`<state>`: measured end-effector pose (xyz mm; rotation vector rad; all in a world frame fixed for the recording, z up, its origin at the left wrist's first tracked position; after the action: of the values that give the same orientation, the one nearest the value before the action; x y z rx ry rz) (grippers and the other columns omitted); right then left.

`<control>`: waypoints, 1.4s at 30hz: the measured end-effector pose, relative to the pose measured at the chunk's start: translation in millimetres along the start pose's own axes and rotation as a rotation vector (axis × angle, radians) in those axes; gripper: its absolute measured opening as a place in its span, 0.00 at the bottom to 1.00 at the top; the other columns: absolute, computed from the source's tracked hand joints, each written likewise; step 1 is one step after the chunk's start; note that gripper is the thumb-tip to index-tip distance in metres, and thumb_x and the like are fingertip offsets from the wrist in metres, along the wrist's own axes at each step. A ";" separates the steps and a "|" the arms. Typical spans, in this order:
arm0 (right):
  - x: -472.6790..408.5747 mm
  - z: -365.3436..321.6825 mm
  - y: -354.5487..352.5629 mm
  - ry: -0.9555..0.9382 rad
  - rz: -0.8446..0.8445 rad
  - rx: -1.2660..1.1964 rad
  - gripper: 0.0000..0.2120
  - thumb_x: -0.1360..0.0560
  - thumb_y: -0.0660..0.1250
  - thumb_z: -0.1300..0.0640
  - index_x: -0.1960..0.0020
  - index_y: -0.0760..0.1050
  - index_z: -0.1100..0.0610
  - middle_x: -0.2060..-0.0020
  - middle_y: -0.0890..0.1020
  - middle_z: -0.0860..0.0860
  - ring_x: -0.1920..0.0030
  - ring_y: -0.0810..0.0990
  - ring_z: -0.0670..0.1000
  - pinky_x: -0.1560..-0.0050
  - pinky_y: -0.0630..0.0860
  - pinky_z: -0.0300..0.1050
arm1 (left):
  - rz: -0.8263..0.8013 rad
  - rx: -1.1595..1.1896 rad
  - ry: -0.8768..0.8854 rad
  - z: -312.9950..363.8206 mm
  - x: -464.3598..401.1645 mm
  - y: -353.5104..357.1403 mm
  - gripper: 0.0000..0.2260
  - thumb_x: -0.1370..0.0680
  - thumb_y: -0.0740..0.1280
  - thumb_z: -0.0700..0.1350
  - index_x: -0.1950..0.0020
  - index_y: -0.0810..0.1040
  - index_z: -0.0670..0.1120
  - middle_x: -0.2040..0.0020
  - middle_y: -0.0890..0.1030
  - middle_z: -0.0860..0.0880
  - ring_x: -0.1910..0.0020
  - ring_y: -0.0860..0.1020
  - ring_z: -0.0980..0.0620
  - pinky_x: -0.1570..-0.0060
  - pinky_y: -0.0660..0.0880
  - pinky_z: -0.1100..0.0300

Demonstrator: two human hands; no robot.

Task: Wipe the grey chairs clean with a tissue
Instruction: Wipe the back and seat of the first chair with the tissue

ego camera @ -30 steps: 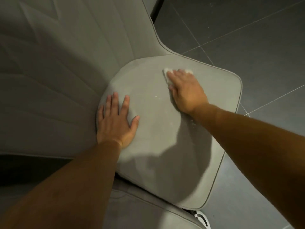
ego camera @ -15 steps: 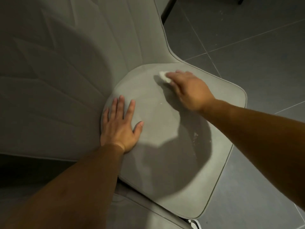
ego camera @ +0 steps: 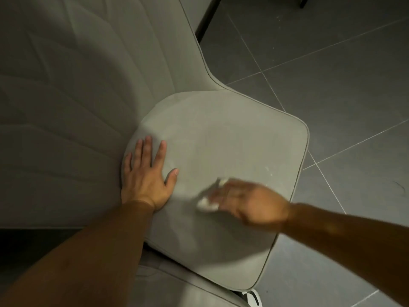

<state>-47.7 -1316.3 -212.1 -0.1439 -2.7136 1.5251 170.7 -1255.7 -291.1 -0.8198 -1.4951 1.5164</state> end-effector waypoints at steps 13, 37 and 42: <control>45.4 87.5 -20.1 0.705 0.409 0.136 0.15 0.21 0.63 0.56 0.35 0.76 0.55 0.40 0.80 0.58 0.39 0.78 0.61 0.34 0.72 0.54 | -0.011 -0.021 -0.006 -1.3 0.2 2.1 0.37 0.24 0.49 0.66 0.17 0.56 0.53 0.17 0.54 0.42 0.19 0.51 0.42 0.22 0.51 0.42; -155.0 94.0 -20.7 0.247 -0.075 0.385 0.22 0.20 0.55 0.55 0.27 0.67 0.47 0.26 0.66 0.48 0.23 0.56 0.53 0.24 0.50 0.54 | 0.017 -0.030 0.005 1.7 0.9 0.4 0.36 0.24 0.51 0.66 0.18 0.57 0.53 0.18 0.56 0.42 0.19 0.53 0.41 0.23 0.53 0.41; -128.1 133.8 -31.0 0.322 -0.160 0.422 0.25 0.19 0.51 0.52 0.22 0.57 0.48 0.23 0.60 0.48 0.23 0.55 0.52 0.23 0.49 0.52 | 0.022 -0.005 0.011 -0.5 -0.1 -2.0 0.36 0.24 0.53 0.65 0.18 0.59 0.52 0.18 0.57 0.41 0.19 0.54 0.42 0.23 0.54 0.41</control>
<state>68.7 -1458.1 -252.4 -0.1425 -2.0620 1.8004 171.5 -1255.6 -289.1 -0.8485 -1.4863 1.5222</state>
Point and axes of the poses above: each hand's wrist, its own x-axis away from the middle knuckle, its own y-axis out of the palm, z = x × y, the point moved 7 cm from there along -x, towards the middle knuckle
